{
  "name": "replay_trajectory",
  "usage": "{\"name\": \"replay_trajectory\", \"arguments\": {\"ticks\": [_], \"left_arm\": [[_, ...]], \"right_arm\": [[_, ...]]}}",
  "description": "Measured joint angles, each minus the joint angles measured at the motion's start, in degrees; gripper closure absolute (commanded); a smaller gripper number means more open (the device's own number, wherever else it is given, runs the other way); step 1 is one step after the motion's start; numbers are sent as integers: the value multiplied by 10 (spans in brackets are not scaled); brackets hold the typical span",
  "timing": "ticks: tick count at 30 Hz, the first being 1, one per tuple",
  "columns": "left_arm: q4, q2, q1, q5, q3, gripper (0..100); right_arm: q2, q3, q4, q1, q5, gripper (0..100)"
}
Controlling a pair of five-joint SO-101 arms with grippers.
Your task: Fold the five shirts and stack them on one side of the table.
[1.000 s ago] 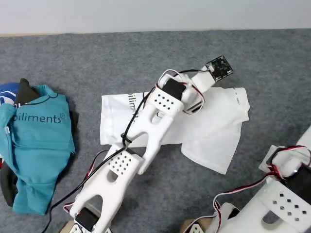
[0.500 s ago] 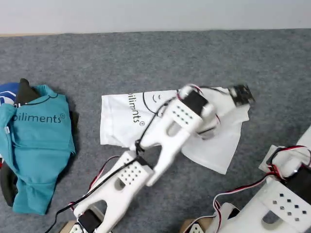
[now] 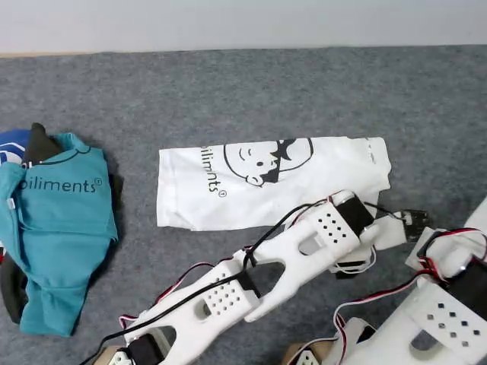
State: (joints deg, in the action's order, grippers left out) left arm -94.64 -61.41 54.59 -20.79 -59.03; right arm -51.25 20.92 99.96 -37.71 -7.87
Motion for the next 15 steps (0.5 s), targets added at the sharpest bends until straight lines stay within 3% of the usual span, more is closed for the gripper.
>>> {"name": "replay_trajectory", "arguments": {"ticks": [7,15], "left_arm": [[9,-22,-1,5,-18,991],[-18,-24,-2,3,-73,994]], "right_arm": [[0,0,0,0,0,988],[0,0,0,0,0,988]]}}
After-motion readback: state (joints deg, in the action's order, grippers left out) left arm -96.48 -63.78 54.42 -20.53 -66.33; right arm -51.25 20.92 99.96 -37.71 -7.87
